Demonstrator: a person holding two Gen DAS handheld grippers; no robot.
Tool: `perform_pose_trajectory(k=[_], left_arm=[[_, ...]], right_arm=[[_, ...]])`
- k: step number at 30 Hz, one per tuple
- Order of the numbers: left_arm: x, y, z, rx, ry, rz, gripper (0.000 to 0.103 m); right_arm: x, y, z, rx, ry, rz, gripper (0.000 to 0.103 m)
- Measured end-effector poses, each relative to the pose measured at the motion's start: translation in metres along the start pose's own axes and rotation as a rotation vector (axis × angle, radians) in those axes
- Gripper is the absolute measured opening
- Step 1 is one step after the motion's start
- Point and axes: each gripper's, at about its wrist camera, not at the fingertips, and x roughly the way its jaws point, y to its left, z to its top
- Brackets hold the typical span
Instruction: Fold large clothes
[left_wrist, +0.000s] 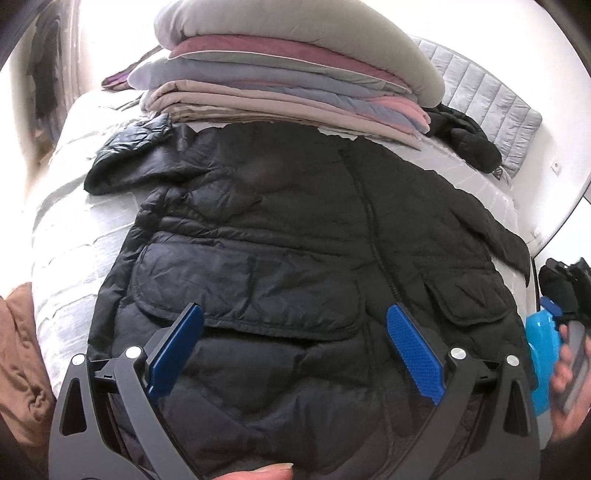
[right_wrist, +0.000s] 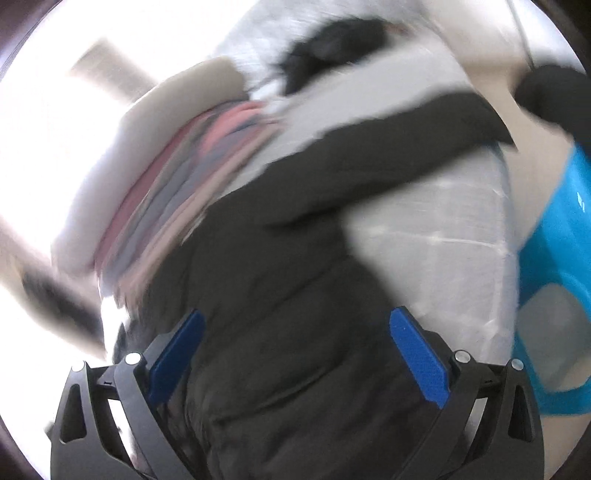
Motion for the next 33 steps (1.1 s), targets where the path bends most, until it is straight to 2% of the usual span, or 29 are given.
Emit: perform_pose_trajectory(k=[4,6,12,18,23,24,25,26,27,30,33], left_arm=[[0.01,-0.007,0.003,0.022,0.018,0.006,0.096],[0.017,-0.008,0.004,0.027,0.038,0.005,0.096],[0.035,-0.015,0.004,0.055,0.087,-0.001,0.096],[0.056,-0.02,0.008,0.07,0.123,0.016,0.096],[0.07,-0.024,0.008,0.087,0.149,0.032,0.096],[0.073,-0.024,0.008,0.087,0.157,0.035,0.096],[0.076,-0.024,0.008,0.086,0.163,0.036,0.096],[0.078,-0.023,0.008,0.083,0.169,0.034,0.096],[0.079,-0.023,0.009,0.081,0.173,0.034,0.096],[0.078,-0.022,0.01,0.078,0.175,0.025,0.096],[0.073,-0.017,0.012,0.064,0.164,0.019,0.096]], right_arm=[[0.01,-0.094,0.053,0.308,0.013,0.081,0.097],[0.012,-0.12,0.074,0.379,-0.014,0.106,0.097],[0.035,-0.158,0.14,0.457,-0.052,0.136,0.097],[0.071,-0.179,0.184,0.484,-0.079,0.136,0.097],[0.083,-0.192,0.209,0.493,-0.177,0.12,0.097],[0.083,-0.193,0.213,0.487,-0.209,0.113,0.091],[0.084,-0.193,0.216,0.479,-0.224,0.103,0.077],[0.087,-0.192,0.221,0.461,-0.222,0.063,0.036],[0.089,-0.191,0.223,0.45,-0.215,0.038,0.008],[0.086,-0.181,0.227,0.393,-0.257,0.007,0.007],[0.072,-0.153,0.231,0.306,-0.329,-0.019,0.006]])
